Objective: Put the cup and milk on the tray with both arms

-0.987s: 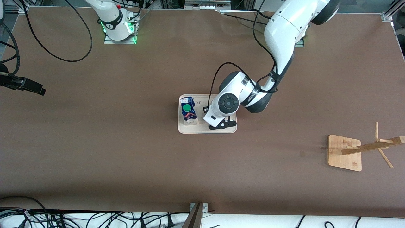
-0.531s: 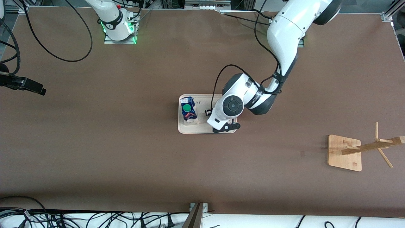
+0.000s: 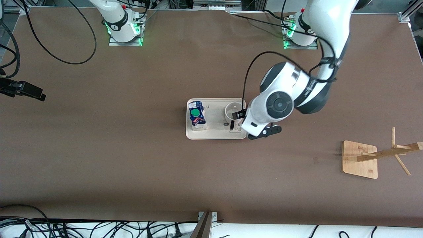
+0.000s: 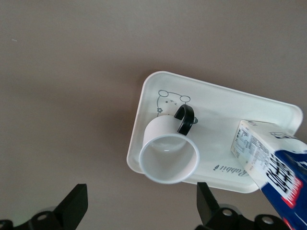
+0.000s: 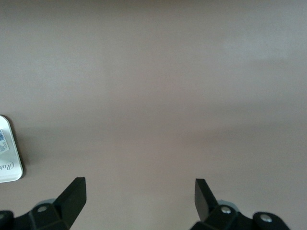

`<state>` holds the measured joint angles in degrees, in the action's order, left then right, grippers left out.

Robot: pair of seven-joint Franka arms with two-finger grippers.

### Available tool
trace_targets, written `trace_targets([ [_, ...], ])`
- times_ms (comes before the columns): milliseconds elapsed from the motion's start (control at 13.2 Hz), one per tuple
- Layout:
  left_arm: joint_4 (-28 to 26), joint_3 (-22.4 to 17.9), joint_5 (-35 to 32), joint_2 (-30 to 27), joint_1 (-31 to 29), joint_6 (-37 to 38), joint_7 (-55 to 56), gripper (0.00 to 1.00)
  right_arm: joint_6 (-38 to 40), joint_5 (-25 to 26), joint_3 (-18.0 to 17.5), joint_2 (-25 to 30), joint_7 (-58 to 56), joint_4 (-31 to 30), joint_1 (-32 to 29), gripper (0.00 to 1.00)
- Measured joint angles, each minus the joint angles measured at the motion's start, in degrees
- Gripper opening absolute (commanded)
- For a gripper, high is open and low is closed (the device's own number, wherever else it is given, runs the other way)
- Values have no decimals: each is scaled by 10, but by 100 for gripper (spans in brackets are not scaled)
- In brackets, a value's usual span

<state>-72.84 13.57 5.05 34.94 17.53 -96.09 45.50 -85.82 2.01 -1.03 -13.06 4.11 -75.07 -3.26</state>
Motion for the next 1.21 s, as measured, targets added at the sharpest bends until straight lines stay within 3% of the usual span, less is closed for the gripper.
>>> trace_targets([
  [455, 0, -2, -5, -117, -54, 98, -134, 100, -42, -1, 1, 27, -7, -46, -2, 100],
  [683, 0, -4, -10, -140, -138, 131, -276, 100, -40, -1, 1, 36, -7, -54, -2, 100],
  [835, 6, -5, -48, -144, -168, 140, -341, 100, -37, -1, 1, 36, -7, -54, -2, 100],
  [1062, 14, -10, -106, -172, -167, 142, -430, 100, -37, -4, 1, 36, -7, -58, -3, 100],
  [1214, -13, -44, -113, -212, -155, 132, -462, 100, -37, -18, 2, 35, -7, -58, -3, 100],
])
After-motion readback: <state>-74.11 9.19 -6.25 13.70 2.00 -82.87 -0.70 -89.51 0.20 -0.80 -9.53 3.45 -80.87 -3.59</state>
